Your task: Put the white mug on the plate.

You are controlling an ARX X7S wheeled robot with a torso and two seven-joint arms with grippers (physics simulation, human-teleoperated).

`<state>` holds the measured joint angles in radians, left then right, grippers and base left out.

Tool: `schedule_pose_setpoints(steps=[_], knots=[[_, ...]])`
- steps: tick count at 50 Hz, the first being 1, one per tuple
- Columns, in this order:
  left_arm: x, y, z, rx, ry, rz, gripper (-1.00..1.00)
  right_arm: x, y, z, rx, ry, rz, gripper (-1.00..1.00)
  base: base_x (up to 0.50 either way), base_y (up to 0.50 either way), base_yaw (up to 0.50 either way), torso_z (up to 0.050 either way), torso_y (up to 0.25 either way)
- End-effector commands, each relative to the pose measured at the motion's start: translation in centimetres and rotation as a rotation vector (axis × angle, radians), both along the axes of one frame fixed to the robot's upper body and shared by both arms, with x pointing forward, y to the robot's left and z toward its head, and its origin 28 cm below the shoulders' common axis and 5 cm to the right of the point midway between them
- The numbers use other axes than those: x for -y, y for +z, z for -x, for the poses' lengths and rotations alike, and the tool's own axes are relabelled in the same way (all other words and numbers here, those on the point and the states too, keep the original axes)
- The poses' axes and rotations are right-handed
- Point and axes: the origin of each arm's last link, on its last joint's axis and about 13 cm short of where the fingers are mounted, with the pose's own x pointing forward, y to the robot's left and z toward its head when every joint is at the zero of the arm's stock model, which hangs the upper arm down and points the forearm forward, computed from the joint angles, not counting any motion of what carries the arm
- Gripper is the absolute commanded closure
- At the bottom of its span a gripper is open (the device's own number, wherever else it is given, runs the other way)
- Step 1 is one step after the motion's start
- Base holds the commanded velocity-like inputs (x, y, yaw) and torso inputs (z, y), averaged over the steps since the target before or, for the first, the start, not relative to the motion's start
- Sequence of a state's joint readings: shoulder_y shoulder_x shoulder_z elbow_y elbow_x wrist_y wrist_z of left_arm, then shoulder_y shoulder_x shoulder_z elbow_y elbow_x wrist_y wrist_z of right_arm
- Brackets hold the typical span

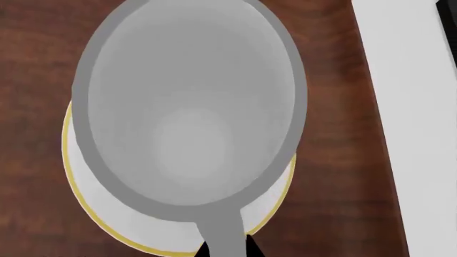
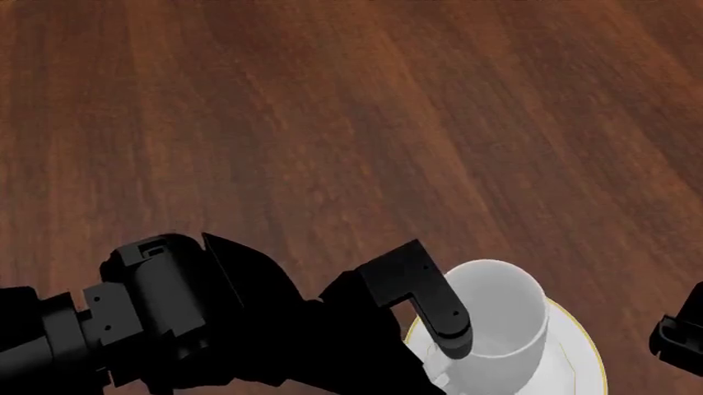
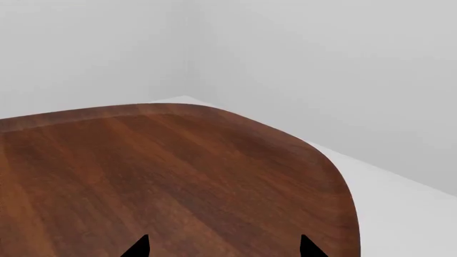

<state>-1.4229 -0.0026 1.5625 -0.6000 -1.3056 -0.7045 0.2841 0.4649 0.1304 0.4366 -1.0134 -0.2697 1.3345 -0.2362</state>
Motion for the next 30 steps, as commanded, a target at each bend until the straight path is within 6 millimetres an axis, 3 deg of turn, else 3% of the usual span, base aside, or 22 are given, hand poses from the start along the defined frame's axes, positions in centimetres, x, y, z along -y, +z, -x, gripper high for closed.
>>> schedule_pose_setpoints(steps=[1,30], knots=[[-0.1,-0.2,-0.2,-0.016,0.023,0.013,1.0,0.0,-0.1,0.0,0.0,-0.001,-0.004,-1.0,0.0,0.0,0.0,0.0,0.0],[-0.6,-2.1,0.1,-0.033,0.044,-0.029,1.0,-0.1,-0.2,0.4,0.0,-0.007,-0.007,-1.0,0.0,0.0,0.0,0.0,0.0]])
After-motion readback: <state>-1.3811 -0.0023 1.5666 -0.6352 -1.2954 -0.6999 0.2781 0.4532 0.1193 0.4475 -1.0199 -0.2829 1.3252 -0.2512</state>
